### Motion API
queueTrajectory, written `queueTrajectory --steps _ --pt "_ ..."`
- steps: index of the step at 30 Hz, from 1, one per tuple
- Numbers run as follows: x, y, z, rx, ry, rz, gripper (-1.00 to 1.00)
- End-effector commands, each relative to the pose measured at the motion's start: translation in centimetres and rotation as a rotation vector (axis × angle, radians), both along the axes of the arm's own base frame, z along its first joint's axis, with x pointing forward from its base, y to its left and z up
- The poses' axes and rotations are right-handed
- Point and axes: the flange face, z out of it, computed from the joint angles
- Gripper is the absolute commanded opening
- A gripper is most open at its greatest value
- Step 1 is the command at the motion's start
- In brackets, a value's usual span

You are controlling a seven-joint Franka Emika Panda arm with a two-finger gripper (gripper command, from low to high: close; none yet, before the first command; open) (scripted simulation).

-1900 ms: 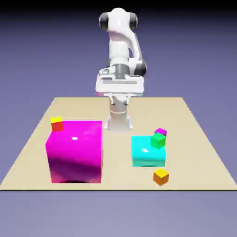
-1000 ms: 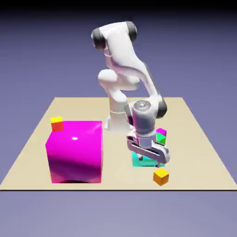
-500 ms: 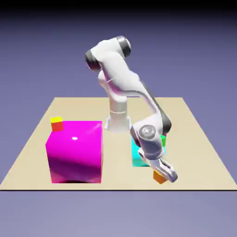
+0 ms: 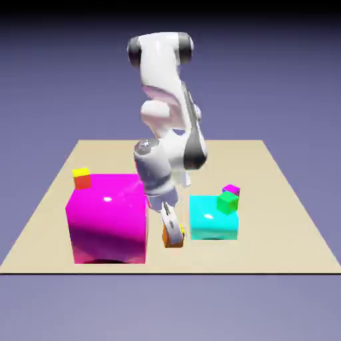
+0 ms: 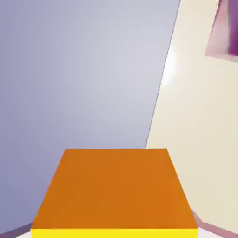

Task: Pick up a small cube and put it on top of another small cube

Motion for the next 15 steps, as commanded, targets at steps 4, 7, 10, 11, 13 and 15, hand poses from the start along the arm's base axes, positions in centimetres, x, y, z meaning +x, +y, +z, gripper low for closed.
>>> queueTrajectory --steps 4,7,10,11,13,15 --pt "-4.0 -9.8 6.0 0.025 -0.013 -0.260 -1.00" --pt "-8.9 -16.2 10.0 0.066 -0.012 -0.455 -1.00" --pt "-14.9 -21.5 13.6 0.123 -0.008 -0.646 -1.00" --pt "-17.1 -22.9 14.7 0.145 -0.009 -0.708 -1.00" --pt "-20.8 -24.7 15.9 0.175 0.016 -0.803 -1.00" --pt "-21.9 -25.0 15.7 0.175 0.051 -0.831 -1.00"
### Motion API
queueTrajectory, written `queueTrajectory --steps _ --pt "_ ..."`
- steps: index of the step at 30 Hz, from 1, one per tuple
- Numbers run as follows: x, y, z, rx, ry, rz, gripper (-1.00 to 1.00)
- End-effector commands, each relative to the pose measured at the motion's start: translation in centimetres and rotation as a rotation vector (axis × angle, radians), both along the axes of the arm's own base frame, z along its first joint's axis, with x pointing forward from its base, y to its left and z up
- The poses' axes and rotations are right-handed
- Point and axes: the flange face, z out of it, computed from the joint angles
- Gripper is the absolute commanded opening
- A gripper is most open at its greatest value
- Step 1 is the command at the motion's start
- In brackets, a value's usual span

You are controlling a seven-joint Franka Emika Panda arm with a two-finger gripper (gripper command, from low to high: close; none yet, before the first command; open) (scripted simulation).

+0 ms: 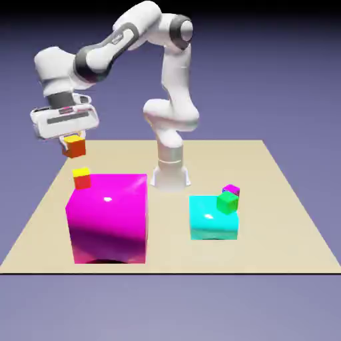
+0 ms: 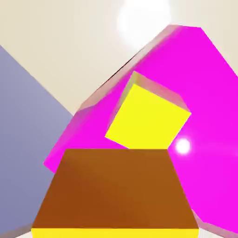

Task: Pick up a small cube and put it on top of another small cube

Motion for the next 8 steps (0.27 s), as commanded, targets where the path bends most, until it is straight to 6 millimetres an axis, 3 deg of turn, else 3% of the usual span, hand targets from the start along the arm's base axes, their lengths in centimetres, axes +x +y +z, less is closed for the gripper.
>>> queueTrajectory --steps 1,4,5,6,8 --pt "0.4 0.3 -1.7 0.001 0.000 0.001 -1.00" --pt "1.3 1.3 -6.7 0.001 0.001 0.000 -1.00" --pt "1.3 1.3 -6.7 0.001 0.001 0.000 1.00" --pt "1.3 1.3 -6.7 0.001 0.001 0.000 1.00" --pt "0.8 0.6 -3.3 0.002 -0.001 0.001 1.00"
